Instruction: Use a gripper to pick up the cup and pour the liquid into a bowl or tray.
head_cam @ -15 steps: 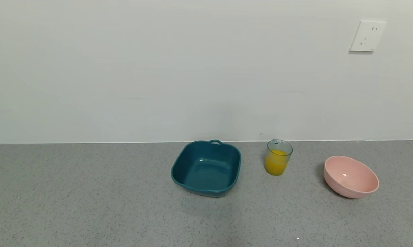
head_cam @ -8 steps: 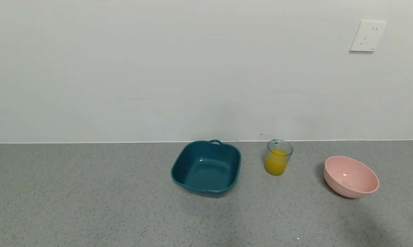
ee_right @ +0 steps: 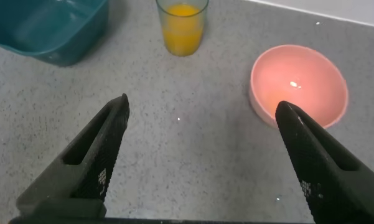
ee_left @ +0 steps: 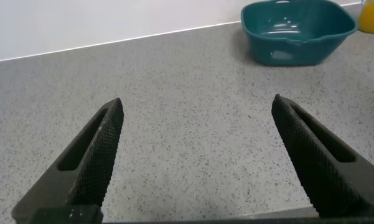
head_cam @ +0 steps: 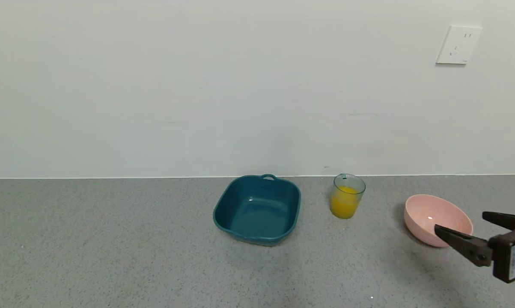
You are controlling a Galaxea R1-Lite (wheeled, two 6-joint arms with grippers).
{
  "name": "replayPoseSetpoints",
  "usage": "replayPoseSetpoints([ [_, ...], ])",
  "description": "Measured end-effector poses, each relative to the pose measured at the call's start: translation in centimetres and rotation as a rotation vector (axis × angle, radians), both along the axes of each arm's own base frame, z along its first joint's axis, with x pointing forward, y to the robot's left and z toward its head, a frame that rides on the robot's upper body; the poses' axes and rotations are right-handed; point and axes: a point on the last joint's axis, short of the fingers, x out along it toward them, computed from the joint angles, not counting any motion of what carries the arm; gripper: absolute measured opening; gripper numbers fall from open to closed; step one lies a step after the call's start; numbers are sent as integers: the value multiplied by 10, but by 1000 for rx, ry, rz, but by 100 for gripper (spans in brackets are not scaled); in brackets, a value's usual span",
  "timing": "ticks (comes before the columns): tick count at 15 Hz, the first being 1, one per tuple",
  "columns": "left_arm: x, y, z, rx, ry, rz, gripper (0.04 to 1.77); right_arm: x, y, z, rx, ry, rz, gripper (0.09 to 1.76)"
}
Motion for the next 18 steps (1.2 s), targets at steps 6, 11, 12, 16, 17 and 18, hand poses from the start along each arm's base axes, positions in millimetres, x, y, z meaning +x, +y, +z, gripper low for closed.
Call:
replayPoseSetpoints([
  [6, 0, 0, 0, 0, 0, 0, 172, 50, 39, -38, -1, 45, -19, 171],
  [11, 0, 0, 0, 0, 0, 0, 172, 88, 60, -82, 1, 76, -49, 171],
  [12, 0, 0, 0, 0, 0, 0, 172, 96, 63, -91, -2, 77, -56, 171],
  [16, 0, 0, 0, 0, 0, 0, 172, 125, 76, -128, -4, 47, -87, 171],
  [17, 0, 0, 0, 0, 0, 0, 172, 131, 78, -136, -6, 49, -90, 171],
  [18, 0, 0, 0, 0, 0, 0, 172, 138, 80, -142, -9, 54, -96, 171],
])
